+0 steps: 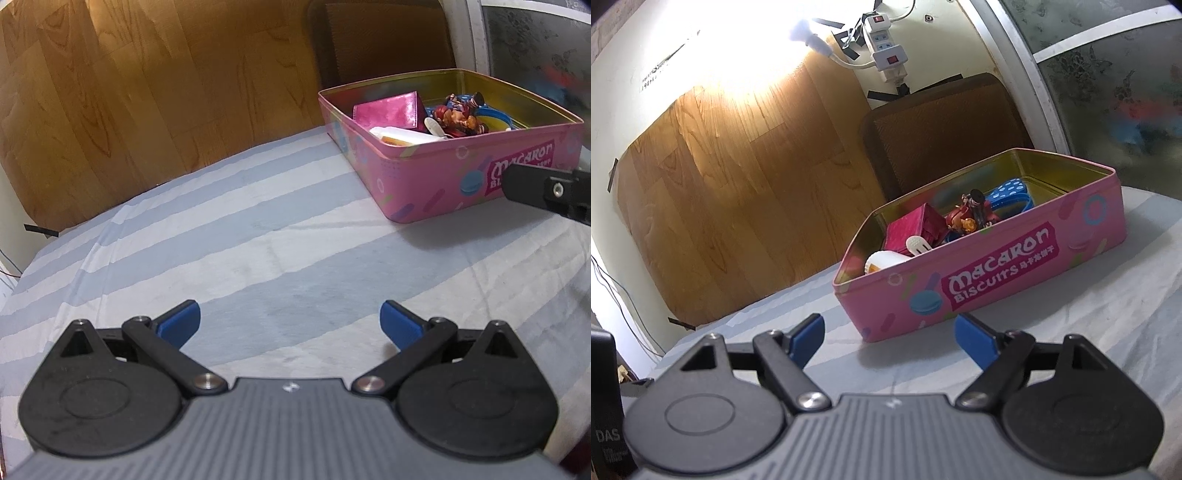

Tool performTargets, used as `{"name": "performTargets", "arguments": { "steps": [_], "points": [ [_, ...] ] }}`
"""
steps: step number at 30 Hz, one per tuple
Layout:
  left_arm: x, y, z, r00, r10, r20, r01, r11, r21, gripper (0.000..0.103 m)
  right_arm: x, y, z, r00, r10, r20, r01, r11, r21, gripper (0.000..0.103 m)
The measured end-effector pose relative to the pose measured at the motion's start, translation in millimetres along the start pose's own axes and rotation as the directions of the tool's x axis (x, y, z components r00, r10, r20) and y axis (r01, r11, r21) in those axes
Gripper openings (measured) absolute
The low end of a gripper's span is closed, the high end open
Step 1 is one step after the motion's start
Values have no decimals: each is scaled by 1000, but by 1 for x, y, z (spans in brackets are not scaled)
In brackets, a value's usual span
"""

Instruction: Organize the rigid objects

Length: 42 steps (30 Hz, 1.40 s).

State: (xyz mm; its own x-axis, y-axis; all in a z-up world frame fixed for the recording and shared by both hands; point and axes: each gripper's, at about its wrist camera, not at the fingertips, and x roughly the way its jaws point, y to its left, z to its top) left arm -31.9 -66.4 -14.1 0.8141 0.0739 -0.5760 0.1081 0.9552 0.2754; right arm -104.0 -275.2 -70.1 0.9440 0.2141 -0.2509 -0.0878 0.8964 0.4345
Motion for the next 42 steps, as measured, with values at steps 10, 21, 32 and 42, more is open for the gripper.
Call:
{"name": "performTargets", "arguments": {
  "steps": [10,21,32,42],
  "points": [
    [-1,-8,1,999,29,20,-30,998,50,103,1,-5,-2,1000,-6,3,6,1000,21,82],
    [-1,-12,2,997,62,42,-66,994,84,103,0,-8,-2,1000,-9,6,9,999,31,82],
    [-1,-16,2,996,75,46,-80,991,104,103,0,-11,-3,1000,-12,8,12,999,40,82],
    [0,-17,1,996,80,42,-85,990,111,103,-1,-10,-4,1000,-17,11,17,999,46,83]
  ]
}}
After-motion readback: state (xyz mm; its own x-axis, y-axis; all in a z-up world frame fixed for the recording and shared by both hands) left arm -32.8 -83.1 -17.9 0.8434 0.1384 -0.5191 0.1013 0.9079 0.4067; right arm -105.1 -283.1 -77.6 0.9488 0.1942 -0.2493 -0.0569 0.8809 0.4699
